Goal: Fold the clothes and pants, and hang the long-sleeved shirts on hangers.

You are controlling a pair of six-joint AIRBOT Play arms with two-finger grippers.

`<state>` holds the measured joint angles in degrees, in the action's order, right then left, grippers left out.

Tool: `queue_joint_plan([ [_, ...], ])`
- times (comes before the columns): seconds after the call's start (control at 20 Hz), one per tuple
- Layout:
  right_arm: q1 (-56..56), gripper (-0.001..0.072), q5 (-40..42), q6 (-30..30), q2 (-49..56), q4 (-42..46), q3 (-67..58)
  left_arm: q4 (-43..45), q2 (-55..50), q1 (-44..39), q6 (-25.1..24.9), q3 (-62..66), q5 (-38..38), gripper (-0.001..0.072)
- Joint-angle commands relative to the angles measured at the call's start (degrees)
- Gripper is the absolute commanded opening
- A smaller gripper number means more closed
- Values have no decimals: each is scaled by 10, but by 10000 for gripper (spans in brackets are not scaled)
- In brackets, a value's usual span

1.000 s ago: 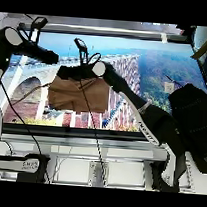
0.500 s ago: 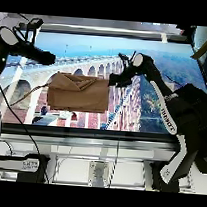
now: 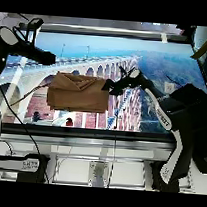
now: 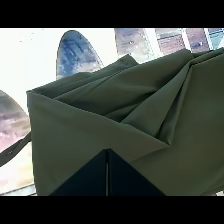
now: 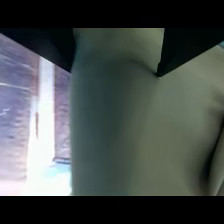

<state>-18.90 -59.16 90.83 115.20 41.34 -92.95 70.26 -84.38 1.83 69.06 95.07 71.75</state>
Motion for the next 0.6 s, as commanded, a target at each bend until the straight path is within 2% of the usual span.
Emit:
queue_joint_plan([
  [0.0,-36,560,27,-20,21,-62,4,-7,0,0,0,0,15,19],
  [0.05,-45,457,29,-33,21,-71,-3,-7,0,0,0,0,18,19],
  [0.1,-51,261,29,-40,21,-70,-16,-7,0,1,0,0,20,19],
  [0.15,-53,32,31,-40,20,-70,-33,-7,0,0,0,0,21,19],
  [0.3,-29,16,2,-39,13,-43,-117,-11,1,0,0,0,30,19],
  [0.55,103,15,-188,-23,-48,38,-277,-26,8,0,0,0,38,19],
])
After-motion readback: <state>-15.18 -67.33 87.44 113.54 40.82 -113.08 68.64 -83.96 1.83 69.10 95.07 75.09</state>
